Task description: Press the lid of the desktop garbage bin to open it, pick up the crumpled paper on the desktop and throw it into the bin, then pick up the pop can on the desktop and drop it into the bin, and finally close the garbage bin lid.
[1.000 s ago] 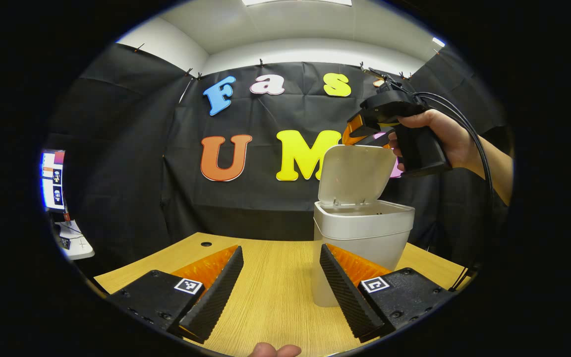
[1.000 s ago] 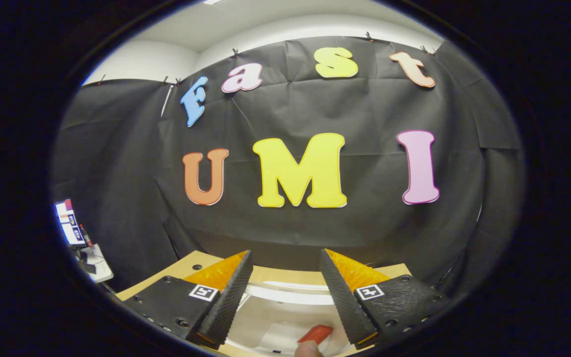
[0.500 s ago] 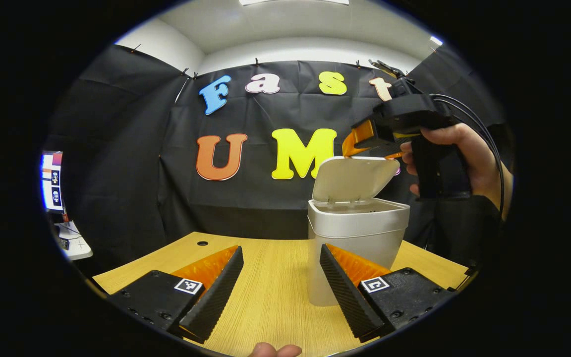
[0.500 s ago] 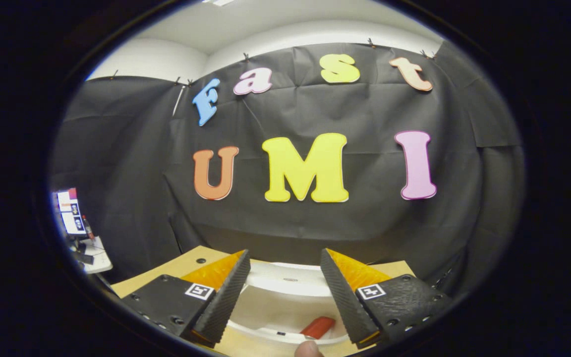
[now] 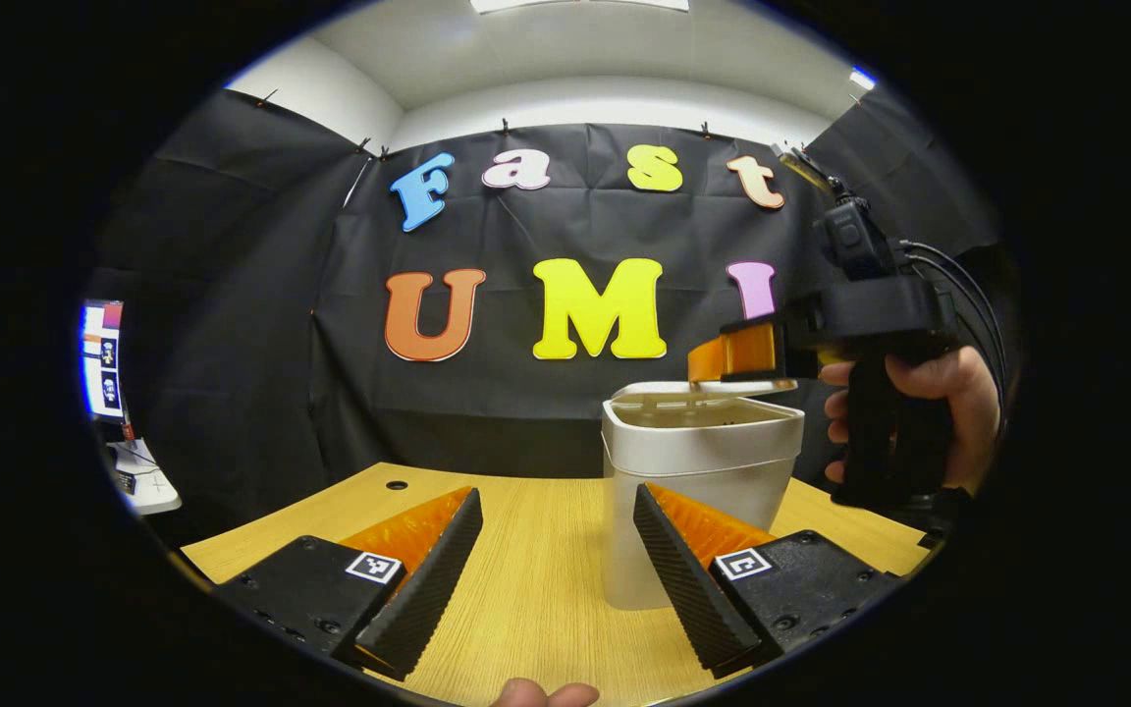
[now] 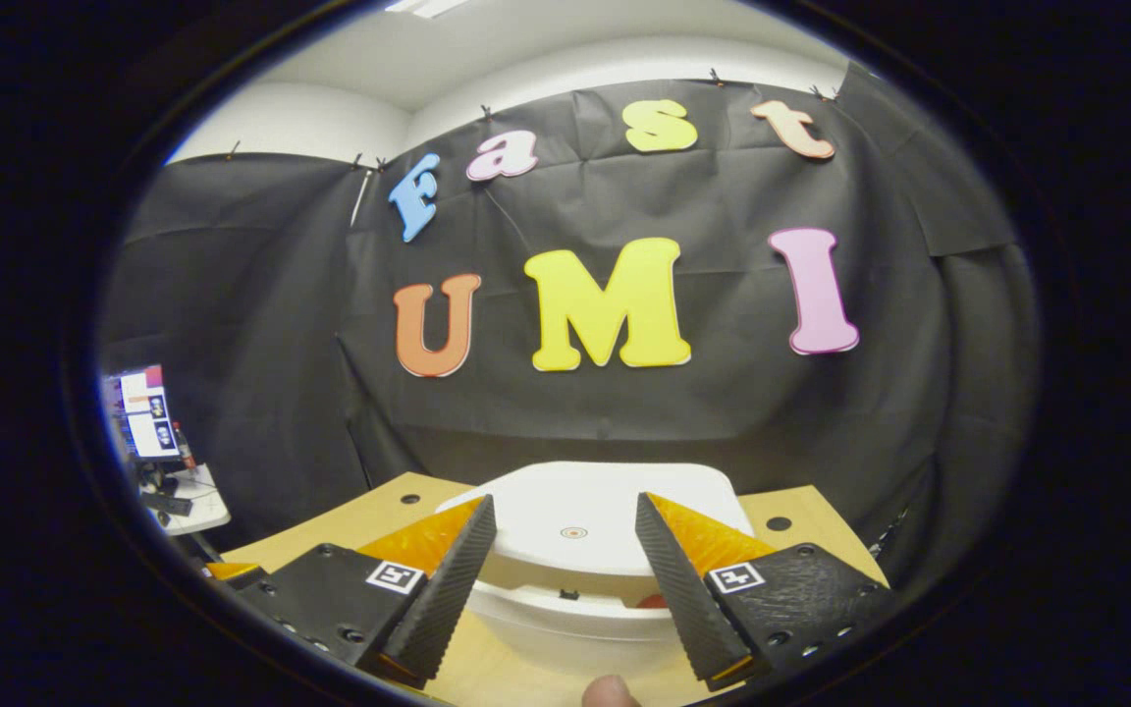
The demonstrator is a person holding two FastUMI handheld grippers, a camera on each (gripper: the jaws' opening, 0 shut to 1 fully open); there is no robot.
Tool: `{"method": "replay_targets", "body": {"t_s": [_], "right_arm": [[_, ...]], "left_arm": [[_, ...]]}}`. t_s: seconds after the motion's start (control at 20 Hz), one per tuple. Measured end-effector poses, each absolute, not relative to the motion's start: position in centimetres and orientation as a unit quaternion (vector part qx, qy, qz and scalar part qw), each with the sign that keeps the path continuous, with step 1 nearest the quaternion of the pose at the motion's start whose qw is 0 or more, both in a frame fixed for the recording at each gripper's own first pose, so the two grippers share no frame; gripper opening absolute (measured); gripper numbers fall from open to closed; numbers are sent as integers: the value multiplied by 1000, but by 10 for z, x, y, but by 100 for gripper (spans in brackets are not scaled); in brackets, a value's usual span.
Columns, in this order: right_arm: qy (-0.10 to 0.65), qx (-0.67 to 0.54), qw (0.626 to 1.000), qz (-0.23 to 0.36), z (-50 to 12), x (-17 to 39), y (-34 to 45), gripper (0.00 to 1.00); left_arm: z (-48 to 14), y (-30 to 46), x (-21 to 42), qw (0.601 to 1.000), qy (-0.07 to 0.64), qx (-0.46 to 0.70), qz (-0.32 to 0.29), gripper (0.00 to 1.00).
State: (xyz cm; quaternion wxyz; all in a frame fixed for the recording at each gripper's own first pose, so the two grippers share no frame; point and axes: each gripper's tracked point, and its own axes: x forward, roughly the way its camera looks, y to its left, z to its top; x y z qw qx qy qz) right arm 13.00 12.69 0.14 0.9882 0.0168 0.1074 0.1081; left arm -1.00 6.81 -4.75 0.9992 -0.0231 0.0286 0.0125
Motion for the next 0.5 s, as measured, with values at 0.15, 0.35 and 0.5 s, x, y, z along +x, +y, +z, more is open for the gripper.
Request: {"method": "replay_targets", "body": {"t_s": [0.15, 0.35, 0.5], "right_arm": [[97, 5, 990, 97, -7, 132, 121, 94], [110, 2, 990, 90, -23, 134, 118, 98], [108, -6, 990, 88, -21, 131, 119, 99]], "left_arm": [[-53, 70, -9, 999, 33, -20, 14, 100], [-56, 75, -9, 999, 36, -28, 20, 100], [-55, 76, -10, 999, 35, -28, 21, 100]]}}
